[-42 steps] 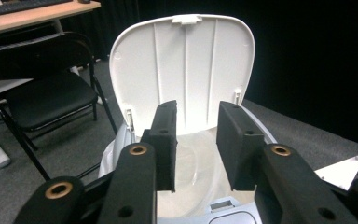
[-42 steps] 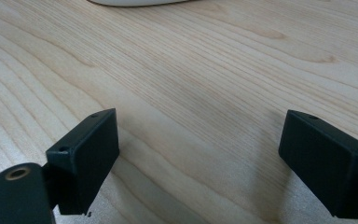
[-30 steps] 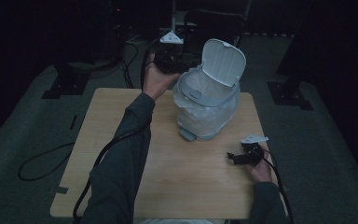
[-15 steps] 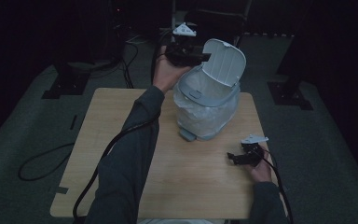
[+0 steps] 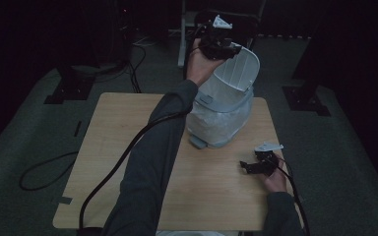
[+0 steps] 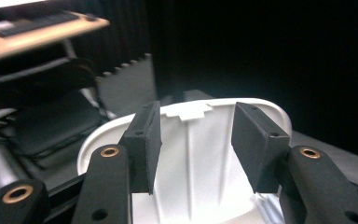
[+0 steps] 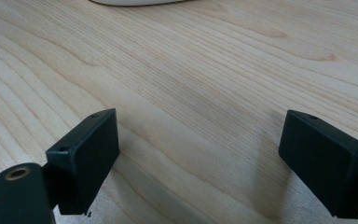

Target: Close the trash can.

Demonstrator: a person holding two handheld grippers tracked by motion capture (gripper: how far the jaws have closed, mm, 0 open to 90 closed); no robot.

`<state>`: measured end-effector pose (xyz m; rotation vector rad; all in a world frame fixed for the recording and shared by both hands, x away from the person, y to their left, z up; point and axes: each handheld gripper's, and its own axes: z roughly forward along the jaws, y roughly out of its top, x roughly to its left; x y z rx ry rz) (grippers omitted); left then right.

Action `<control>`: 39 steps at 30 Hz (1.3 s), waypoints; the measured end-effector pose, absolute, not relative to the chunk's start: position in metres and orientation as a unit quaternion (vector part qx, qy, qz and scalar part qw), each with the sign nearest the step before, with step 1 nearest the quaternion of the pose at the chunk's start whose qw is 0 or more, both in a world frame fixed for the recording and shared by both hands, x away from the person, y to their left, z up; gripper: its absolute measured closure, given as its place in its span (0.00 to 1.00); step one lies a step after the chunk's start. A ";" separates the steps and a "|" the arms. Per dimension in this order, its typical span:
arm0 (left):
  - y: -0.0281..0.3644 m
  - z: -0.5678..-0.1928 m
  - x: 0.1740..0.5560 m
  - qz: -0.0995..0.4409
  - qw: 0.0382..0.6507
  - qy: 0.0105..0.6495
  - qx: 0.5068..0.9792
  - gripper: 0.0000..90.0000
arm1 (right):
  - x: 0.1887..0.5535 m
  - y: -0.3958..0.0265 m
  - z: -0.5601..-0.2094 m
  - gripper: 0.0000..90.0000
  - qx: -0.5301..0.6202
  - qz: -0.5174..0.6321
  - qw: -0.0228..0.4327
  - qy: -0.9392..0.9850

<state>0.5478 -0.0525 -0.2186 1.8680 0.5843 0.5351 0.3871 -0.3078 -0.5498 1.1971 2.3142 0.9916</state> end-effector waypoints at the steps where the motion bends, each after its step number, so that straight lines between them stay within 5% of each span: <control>1: -0.055 -0.219 0.549 0.227 0.531 0.246 0.779 0.59 | 0.387 -0.308 -0.550 0.13 0.423 0.350 0.176 0.817; 18: -0.098 -0.224 0.559 0.267 0.521 0.272 0.763 0.59 | 0.387 -0.308 -0.550 0.13 0.423 0.350 0.177 0.817; 39: -0.087 -0.220 0.553 0.234 0.516 0.269 0.779 0.63 | 0.388 -0.307 -0.550 0.13 0.422 0.350 0.176 0.818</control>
